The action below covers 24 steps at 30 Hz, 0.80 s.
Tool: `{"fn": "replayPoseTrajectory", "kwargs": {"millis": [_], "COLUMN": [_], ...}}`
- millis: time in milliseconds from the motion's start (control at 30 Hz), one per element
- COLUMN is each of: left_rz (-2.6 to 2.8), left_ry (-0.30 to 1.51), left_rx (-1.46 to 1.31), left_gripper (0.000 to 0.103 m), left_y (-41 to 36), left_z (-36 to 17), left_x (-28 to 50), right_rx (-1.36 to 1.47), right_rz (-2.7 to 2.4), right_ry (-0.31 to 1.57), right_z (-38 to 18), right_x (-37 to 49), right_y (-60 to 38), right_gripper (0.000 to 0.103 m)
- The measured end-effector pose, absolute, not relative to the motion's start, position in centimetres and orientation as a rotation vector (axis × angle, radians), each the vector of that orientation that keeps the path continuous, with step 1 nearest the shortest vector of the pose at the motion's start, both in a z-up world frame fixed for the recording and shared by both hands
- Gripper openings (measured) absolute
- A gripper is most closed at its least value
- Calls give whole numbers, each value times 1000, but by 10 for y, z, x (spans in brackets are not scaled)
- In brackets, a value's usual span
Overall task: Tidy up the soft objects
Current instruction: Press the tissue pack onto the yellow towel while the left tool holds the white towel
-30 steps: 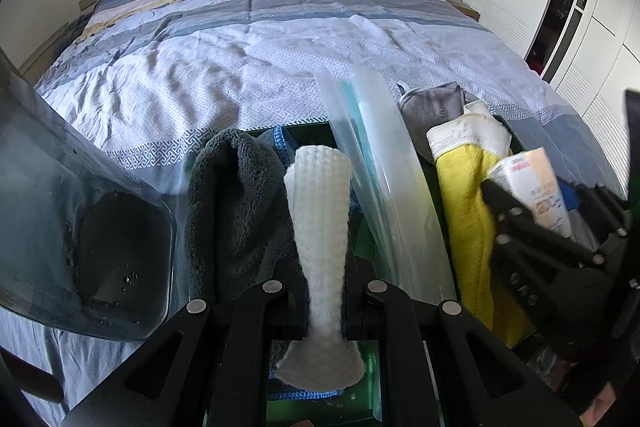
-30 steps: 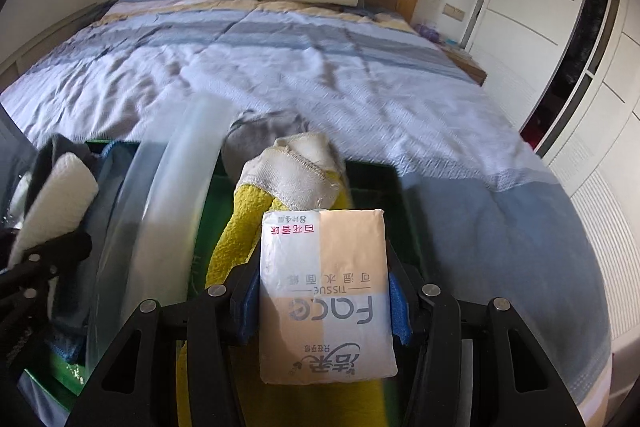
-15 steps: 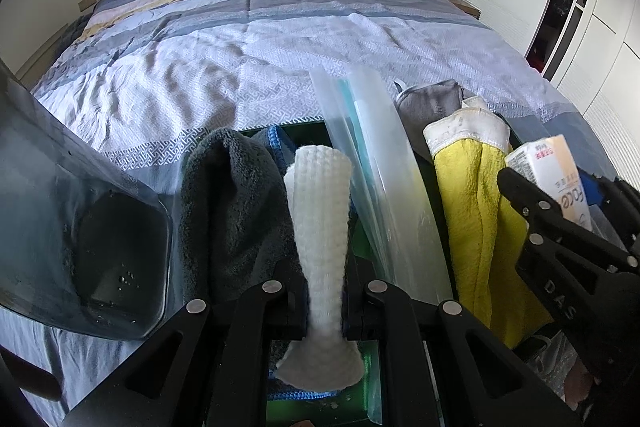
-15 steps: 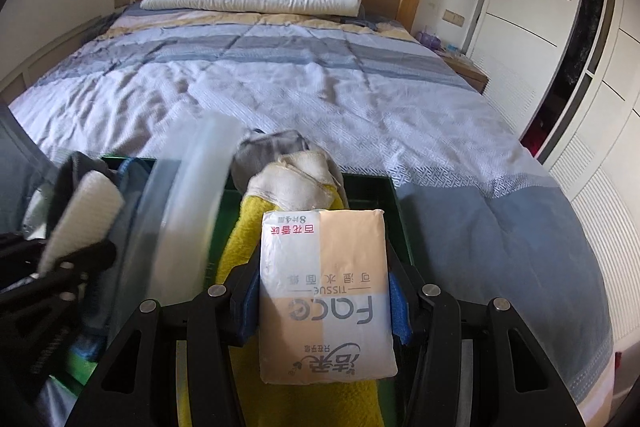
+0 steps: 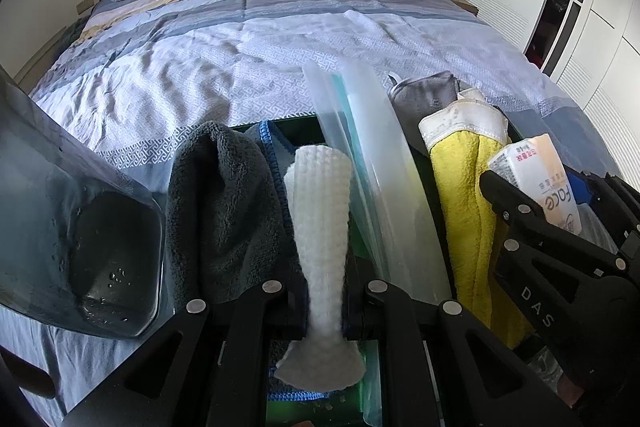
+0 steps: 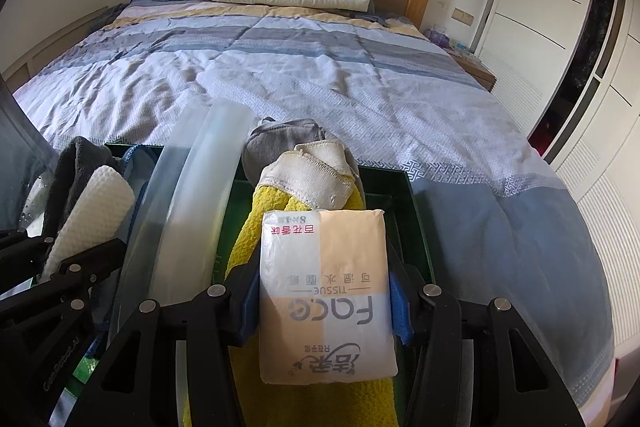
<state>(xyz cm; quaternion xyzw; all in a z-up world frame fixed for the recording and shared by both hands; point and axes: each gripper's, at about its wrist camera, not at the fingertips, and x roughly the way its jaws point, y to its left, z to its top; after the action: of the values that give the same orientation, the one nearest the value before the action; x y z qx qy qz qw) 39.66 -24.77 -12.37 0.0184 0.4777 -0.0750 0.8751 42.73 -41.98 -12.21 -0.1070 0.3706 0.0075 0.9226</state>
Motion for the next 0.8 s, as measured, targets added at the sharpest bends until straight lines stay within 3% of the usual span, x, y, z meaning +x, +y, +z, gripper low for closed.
{"fn": "replayPoseTrajectory", "kwargs": {"millis": [500,633,800], "left_rz": [-161,-162,-160], "left_ry": [999,998,998], "left_rx": [45,50,51], "left_gripper": [9,9,9], "left_y": [-249,-250,-250], "left_z": [-127,-126,-126], "left_x": [397,396,396], "right_rx": [-211,-202,-192], "right_rz": [10,7,7], "right_ry": [763,756,743], "right_z": [-126,-125,-120], "right_x": [432,431,429], "right_y": [-421,-422,-423], "right_gripper": [53,63,69]}}
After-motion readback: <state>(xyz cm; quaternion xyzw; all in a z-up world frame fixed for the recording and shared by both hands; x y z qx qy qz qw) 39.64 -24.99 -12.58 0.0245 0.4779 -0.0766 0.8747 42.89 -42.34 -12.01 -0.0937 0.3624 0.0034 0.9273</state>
